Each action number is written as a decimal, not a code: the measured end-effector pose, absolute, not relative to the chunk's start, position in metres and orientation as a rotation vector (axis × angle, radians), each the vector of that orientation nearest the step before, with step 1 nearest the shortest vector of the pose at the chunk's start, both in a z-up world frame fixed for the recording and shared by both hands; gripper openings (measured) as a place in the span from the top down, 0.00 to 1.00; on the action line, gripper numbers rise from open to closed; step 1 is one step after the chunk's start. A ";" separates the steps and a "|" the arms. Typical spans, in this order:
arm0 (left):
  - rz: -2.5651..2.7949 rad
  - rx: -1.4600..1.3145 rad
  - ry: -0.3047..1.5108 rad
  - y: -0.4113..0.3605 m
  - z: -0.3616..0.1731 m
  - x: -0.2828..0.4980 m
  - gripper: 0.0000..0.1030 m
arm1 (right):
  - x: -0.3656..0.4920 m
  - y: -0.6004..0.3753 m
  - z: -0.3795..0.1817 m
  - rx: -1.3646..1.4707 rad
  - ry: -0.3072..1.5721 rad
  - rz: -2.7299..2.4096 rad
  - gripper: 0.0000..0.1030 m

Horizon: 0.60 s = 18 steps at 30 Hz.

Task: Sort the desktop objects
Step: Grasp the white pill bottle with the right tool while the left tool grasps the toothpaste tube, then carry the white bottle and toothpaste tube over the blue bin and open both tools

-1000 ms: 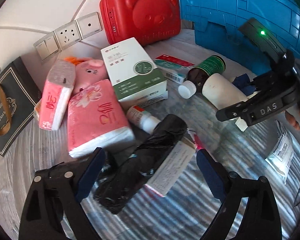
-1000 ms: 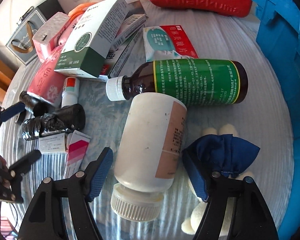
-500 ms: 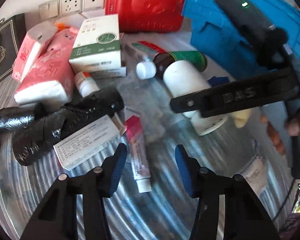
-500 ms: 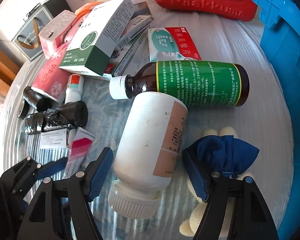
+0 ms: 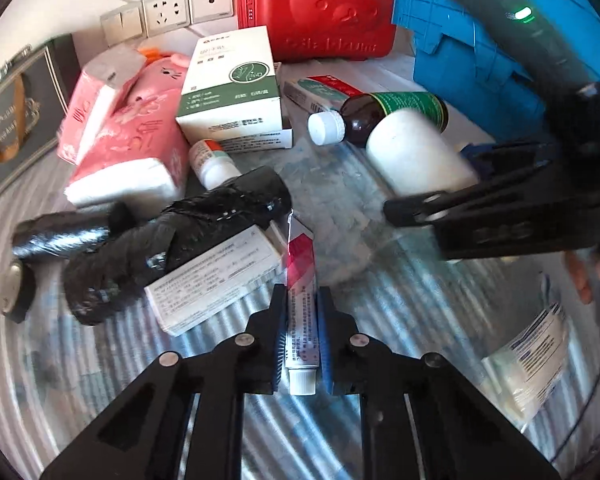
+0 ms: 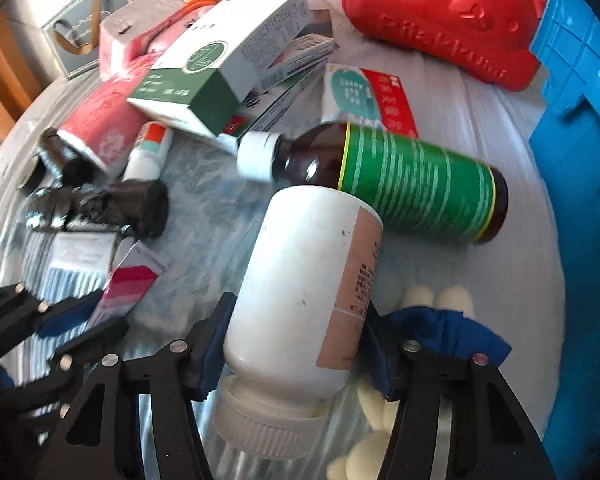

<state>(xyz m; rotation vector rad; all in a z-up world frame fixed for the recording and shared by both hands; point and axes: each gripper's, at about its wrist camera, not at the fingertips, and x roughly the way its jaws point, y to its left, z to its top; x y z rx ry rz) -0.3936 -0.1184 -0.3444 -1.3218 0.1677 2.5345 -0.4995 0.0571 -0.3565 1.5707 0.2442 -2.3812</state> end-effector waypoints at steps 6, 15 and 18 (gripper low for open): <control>2.566 -1.288 0.246 -0.115 -0.324 -0.371 0.86 | -0.457 0.041 -0.310 1.413 0.259 -2.444 0.45; 2.733 -1.071 0.385 -0.112 -0.243 -0.348 0.86 | -0.430 0.043 -0.226 1.185 0.234 -2.528 0.45; 2.782 -0.980 0.415 -0.111 -0.211 -0.339 0.86 | -0.401 0.052 -0.193 1.107 0.198 -2.564 0.45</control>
